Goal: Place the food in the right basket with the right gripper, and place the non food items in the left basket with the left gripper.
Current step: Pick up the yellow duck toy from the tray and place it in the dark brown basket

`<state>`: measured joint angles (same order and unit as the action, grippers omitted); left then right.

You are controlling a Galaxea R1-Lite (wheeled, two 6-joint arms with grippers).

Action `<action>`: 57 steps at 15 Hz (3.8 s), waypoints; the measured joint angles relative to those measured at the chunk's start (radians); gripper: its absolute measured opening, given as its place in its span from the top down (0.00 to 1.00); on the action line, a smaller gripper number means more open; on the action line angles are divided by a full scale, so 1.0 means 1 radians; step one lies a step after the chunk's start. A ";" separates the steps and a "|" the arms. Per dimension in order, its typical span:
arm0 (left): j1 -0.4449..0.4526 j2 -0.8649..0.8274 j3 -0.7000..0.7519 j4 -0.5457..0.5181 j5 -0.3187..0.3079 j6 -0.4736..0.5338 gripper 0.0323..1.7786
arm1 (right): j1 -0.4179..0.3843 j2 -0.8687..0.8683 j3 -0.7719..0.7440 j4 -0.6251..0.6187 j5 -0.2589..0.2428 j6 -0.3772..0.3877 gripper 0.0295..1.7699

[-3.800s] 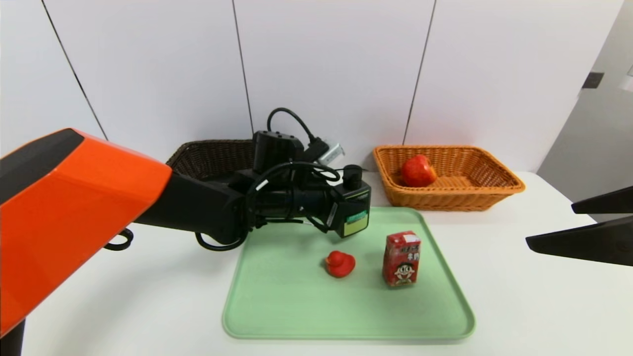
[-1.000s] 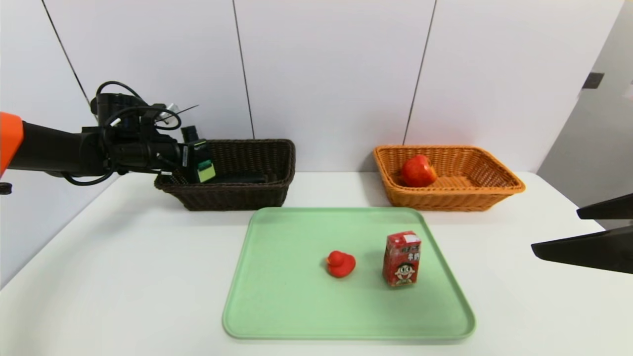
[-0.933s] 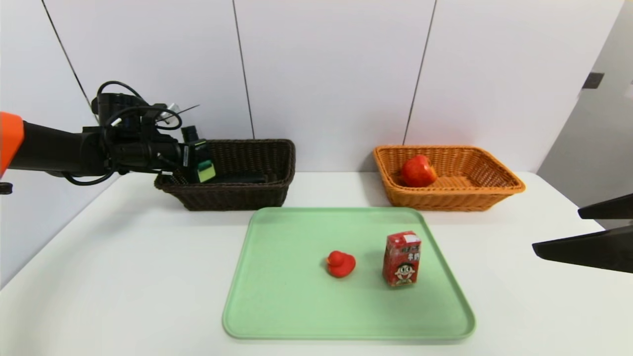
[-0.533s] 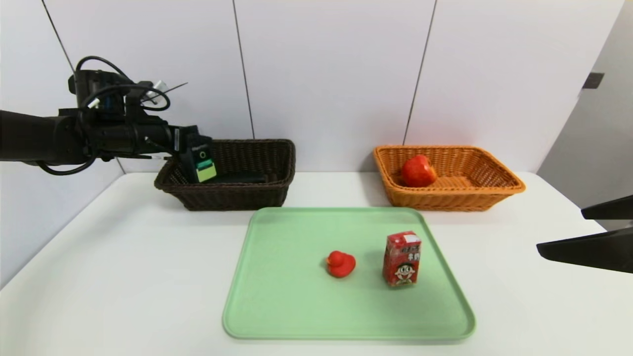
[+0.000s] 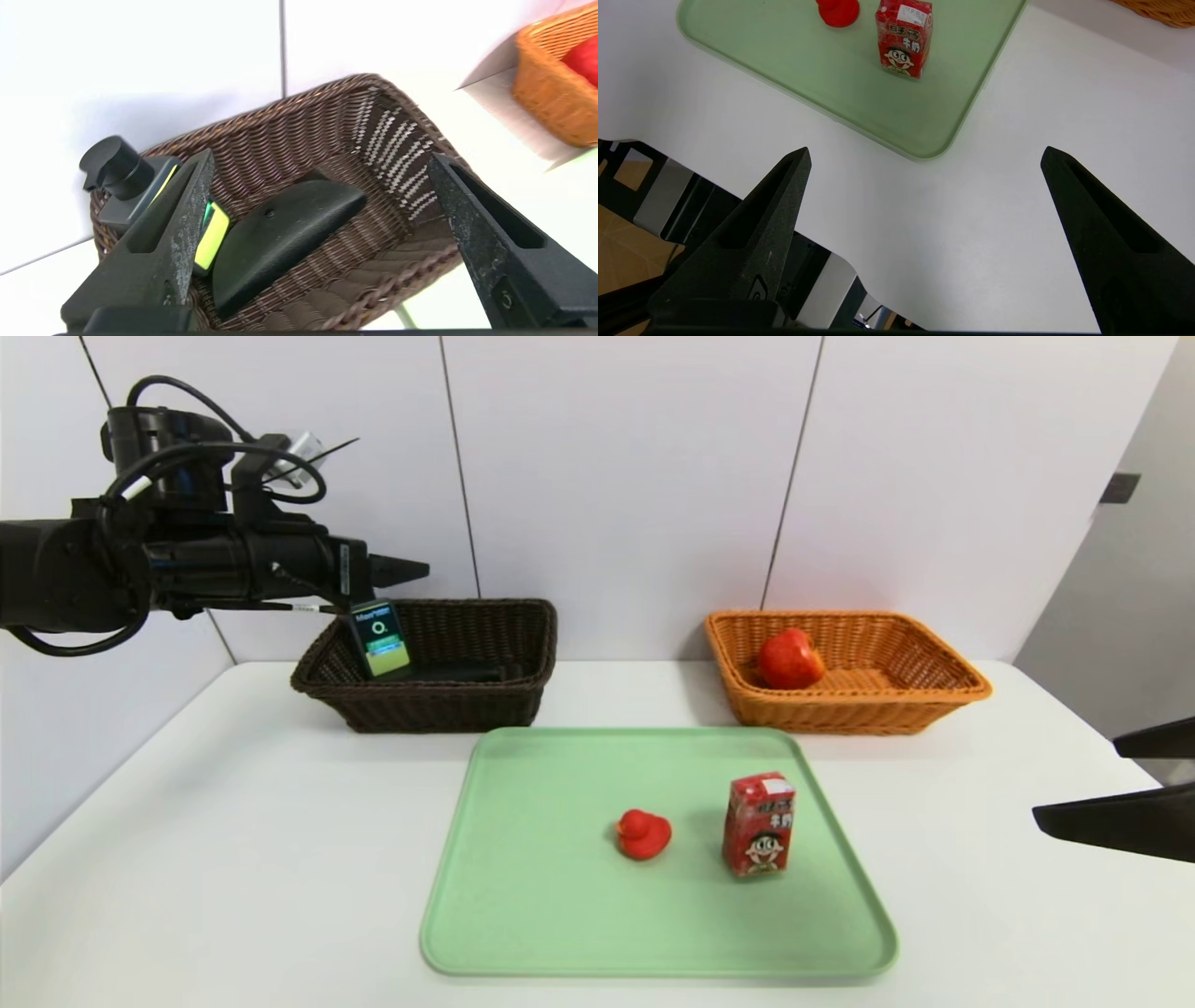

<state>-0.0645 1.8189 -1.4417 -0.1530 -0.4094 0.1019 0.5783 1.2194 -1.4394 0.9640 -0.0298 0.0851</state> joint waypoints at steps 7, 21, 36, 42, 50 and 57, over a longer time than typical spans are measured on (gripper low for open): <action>-0.183 -0.177 0.023 0.067 0.006 -0.055 0.06 | 0.001 -0.018 0.010 -0.002 0.000 0.000 0.04; -0.597 -0.237 0.314 0.100 0.062 -0.185 0.05 | 0.001 -0.020 0.013 -0.025 0.001 0.005 0.04; -0.630 0.082 0.254 0.147 0.055 0.298 0.05 | 0.002 -0.035 0.053 -0.045 0.005 0.005 0.04; -0.630 0.184 0.237 0.070 0.055 0.268 0.05 | 0.000 -0.034 0.055 -0.045 0.004 0.005 0.04; -0.630 0.229 0.240 0.057 0.054 0.264 0.35 | -0.004 -0.035 0.056 -0.046 0.002 0.005 0.04; -0.630 0.193 0.243 0.064 0.057 0.264 0.62 | -0.006 -0.035 0.056 -0.046 0.003 0.005 0.04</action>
<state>-0.6947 2.0123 -1.1991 -0.0889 -0.3526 0.3660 0.5719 1.1845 -1.3836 0.9183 -0.0272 0.0898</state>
